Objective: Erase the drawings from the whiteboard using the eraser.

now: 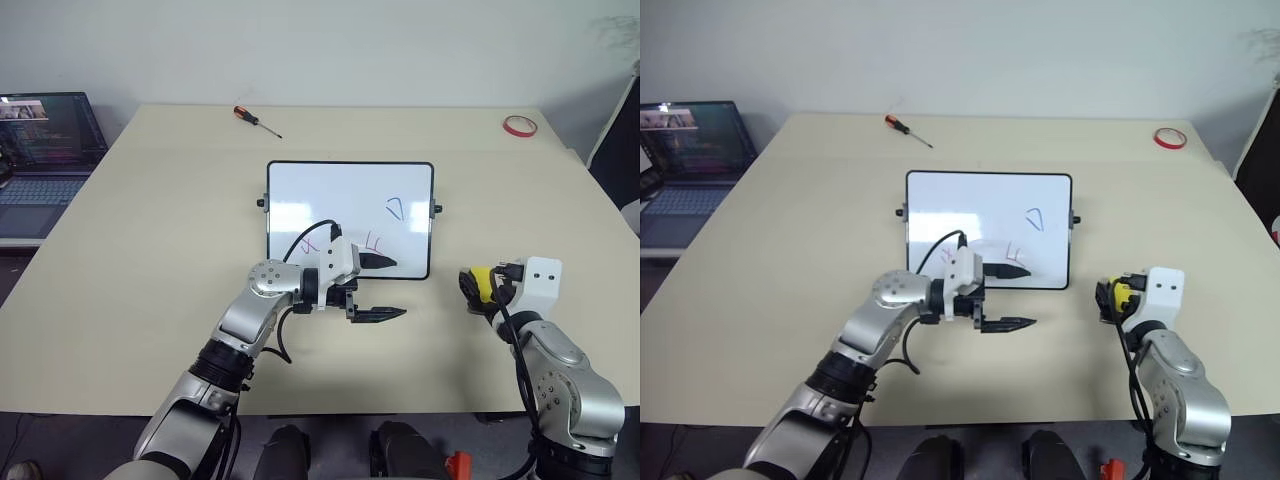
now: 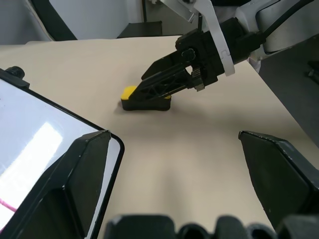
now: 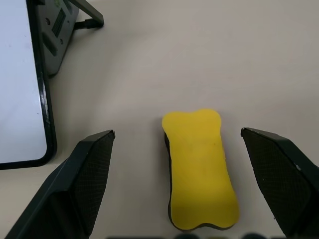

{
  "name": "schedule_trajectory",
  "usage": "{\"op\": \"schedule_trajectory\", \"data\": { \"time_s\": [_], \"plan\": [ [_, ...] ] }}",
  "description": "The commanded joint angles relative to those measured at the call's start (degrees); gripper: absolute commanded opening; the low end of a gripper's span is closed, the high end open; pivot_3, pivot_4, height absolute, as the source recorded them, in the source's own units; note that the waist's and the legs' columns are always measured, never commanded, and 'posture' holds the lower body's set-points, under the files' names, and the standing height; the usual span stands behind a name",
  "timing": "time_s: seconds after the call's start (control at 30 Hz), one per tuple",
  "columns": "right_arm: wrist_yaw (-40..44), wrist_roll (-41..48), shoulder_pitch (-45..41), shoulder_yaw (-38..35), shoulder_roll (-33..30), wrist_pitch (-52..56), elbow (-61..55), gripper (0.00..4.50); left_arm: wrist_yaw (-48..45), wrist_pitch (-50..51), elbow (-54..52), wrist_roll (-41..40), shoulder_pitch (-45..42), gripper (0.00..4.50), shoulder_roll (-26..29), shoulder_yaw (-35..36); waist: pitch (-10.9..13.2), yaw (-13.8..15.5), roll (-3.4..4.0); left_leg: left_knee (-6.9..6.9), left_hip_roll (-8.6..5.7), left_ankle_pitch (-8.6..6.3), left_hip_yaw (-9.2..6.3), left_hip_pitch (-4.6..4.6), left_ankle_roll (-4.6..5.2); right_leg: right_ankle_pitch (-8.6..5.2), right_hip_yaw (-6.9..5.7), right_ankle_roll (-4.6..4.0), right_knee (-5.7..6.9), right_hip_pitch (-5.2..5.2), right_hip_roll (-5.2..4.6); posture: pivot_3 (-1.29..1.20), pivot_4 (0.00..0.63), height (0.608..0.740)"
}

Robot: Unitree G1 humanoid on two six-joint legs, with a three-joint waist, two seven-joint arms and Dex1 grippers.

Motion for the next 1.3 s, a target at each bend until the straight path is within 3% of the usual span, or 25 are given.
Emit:
{"op": "schedule_trajectory", "data": {
  "time_s": [0.03,0.57,0.67,0.93,1.3],
  "plan": [
    [-0.9,1.1,-1.1,-0.8,0.7,-1.1,-0.4,4.46,0.2,-0.7,-1.2,-0.1,-0.1,4.50,-0.2,1.0,0.0,0.0,0.00,0.00,0.01,0.00,0.00,0.00,0.00,0.00,0.00,0.00,0.01,0.00,0.00,0.00,0.150,0.740],
    [-1.7,3.1,-1.7,-2.4,1.2,-0.6,2.0,4.46,1.0,2.7,-3.9,-1.6,-1.0,4.50,-0.8,1.9,0.0,0.0,0.00,0.00,0.02,0.00,-0.01,0.00,0.00,0.00,-0.01,0.00,0.02,0.00,0.00,0.00,0.150,0.740],
    [-1.7,3.6,-2.1,-3.0,1.3,-0.4,2.6,3.85,1.1,2.9,-3.8,-1.5,-1.2,4.50,-0.7,1.9,0.0,0.0,0.01,0.00,0.02,0.00,-0.01,0.00,0.00,0.00,0.00,0.00,0.02,0.00,0.00,0.00,0.150,0.740],
    [-2.9,4.8,-2.6,-4.2,1.4,-0.4,3.9,1.07,1.3,3.4,-4.0,-1.4,-1.3,4.50,-0.5,2.1,0.0,0.0,0.01,0.00,0.02,0.00,0.00,0.01,0.00,0.00,0.00,0.00,0.02,0.00,0.00,0.00,0.150,0.740],
    [-4.1,3.5,-2.8,-3.5,0.2,-1.3,3.7,0.98,2.0,3.2,-4.2,-1.2,-1.7,4.50,-0.7,2.5,0.0,0.0,0.01,0.00,0.02,0.00,-0.01,0.01,0.00,0.00,0.00,0.00,0.02,0.01,0.00,0.00,0.150,0.740]
  ]
}}
